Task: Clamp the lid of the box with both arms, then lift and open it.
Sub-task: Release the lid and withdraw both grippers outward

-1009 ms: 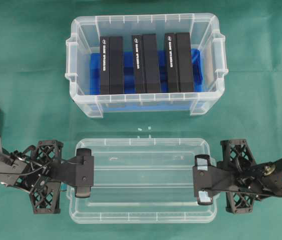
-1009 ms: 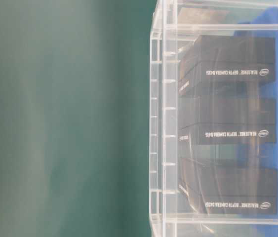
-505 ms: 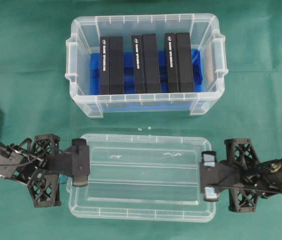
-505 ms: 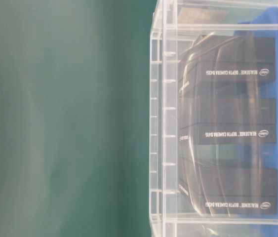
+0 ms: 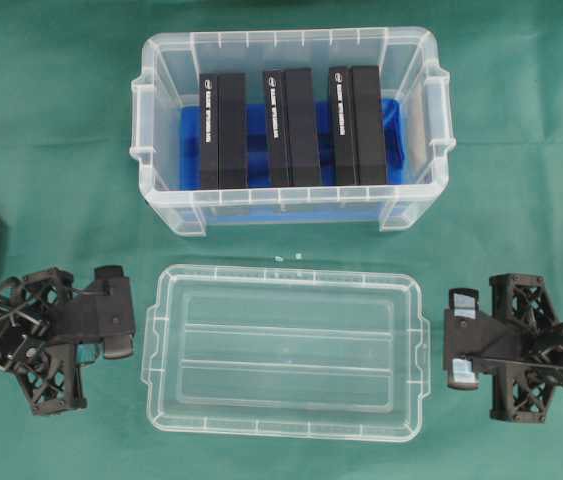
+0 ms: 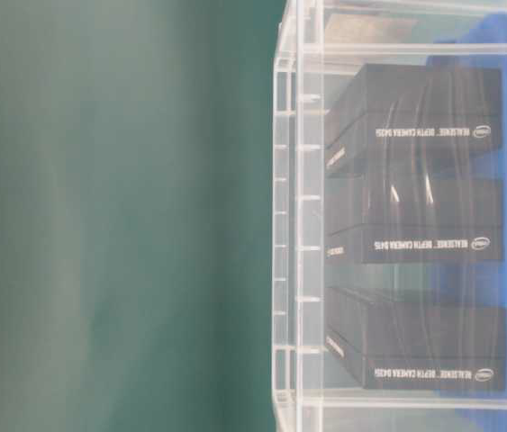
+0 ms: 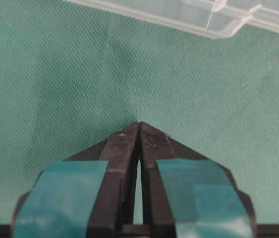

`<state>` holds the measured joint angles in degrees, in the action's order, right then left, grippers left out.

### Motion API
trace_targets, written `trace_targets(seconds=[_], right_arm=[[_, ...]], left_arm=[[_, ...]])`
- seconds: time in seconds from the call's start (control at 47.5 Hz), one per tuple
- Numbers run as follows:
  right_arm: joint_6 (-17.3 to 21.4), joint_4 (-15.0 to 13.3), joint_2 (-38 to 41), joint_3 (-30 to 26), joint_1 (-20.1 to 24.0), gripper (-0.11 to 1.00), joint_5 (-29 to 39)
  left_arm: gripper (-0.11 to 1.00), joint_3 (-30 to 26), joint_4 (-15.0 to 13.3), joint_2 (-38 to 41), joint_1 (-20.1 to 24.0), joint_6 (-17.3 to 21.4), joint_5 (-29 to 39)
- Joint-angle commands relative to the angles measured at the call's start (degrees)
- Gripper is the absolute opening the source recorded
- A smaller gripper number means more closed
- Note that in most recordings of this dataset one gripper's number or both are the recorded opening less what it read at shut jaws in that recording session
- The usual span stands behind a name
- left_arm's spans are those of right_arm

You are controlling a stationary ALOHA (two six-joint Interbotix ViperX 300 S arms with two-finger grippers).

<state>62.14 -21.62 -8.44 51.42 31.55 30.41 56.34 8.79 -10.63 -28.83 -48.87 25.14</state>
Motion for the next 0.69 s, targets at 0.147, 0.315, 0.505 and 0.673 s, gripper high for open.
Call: trace_targets(seconds=[0.147, 0.315, 0.505, 0.673], right_arm=[[0.1, -0.4, -1.1, -0.4, 0.3, 0.00, -0.3], [0.1, -0.6, -1.1, -1.1, 0.3, 0.00, -0.2], [0.1, -0.6, -1.2, -3.7, 0.3, 0.00, 2.5], [-0.4, -0.6, -2.5, -7.7, 0.5, 0.00, 8.3]], left_arm=[[0.01, -0.6, 0.6, -1.2, -0.3, -0.1, -0.3], [0.01, -1.4, 0.6, -1.2, -0.3, 0.1, 0.0], [0.01, -4.5, 0.7, -1.8, -0.3, 0.8, 2.4], [0.01, -7.3, 0.8, -3.1, -0.3, 0.9, 8.9]])
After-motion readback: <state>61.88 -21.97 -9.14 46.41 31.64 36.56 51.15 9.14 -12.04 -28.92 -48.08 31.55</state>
